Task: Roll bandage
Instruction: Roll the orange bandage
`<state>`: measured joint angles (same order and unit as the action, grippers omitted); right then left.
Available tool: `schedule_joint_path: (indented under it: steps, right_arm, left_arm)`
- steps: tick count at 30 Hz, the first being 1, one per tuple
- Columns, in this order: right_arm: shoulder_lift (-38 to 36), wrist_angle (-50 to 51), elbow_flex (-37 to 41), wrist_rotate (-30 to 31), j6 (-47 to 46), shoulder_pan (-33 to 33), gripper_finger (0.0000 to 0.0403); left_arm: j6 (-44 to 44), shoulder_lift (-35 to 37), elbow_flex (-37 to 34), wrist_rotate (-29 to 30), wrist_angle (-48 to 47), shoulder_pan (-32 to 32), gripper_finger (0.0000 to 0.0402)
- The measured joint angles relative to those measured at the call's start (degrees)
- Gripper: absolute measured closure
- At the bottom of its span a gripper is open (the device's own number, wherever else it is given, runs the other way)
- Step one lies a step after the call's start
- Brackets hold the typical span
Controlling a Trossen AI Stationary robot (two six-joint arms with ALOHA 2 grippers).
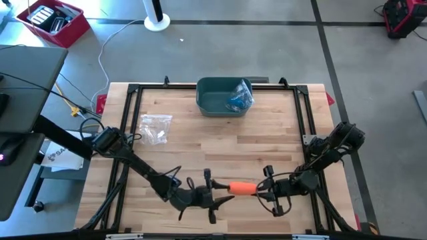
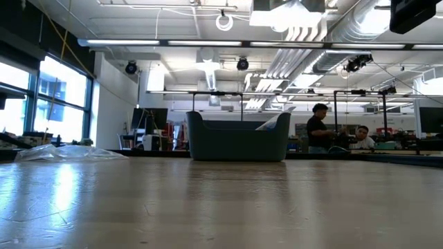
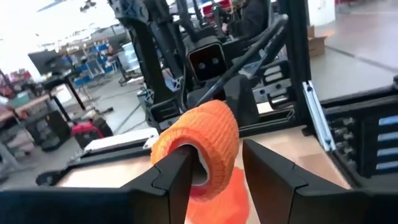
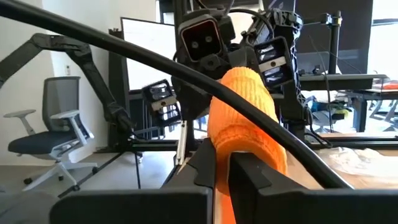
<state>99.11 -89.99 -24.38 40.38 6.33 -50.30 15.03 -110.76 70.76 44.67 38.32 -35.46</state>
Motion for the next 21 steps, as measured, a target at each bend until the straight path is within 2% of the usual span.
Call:
schedule_joint_path:
  steps: [3,5,11,14,18,21]
  right_arm:
    - [0.0,0.08,0.0,0.17,-0.03,0.02,0.0392]
    - [0.0,0.1,0.0,0.32,0.02,-0.01,0.0392]
    - [0.02,1.0,0.13,-0.33,0.08,0.15,0.0391]
    - [0.03,2.85,0.14,-0.42,-0.65,-0.07,0.0391]
    - [0.07,5.26,0.13,-0.71,-1.93,-0.59,0.0391]
    - [0.04,8.54,0.06,-1.28,-2.89,-0.61,0.039]
  left_arm:
    - [-3.87,0.04,0.0,1.81,-0.01,-0.04,0.027]
    - [-5.38,0.04,0.0,0.98,-0.15,0.26,0.0272]
    - [-14.84,0.39,-0.02,-11.2,-2.08,3.26,0.0289]
    - [-17.44,0.44,-0.02,-14.37,-4.15,4.04,0.0312]
    - [-18.17,0.24,-0.11,-17.8,-4.62,4.12,0.0362]
    - [-19.25,0.07,-0.14,-18.72,-5.16,4.13,0.039]
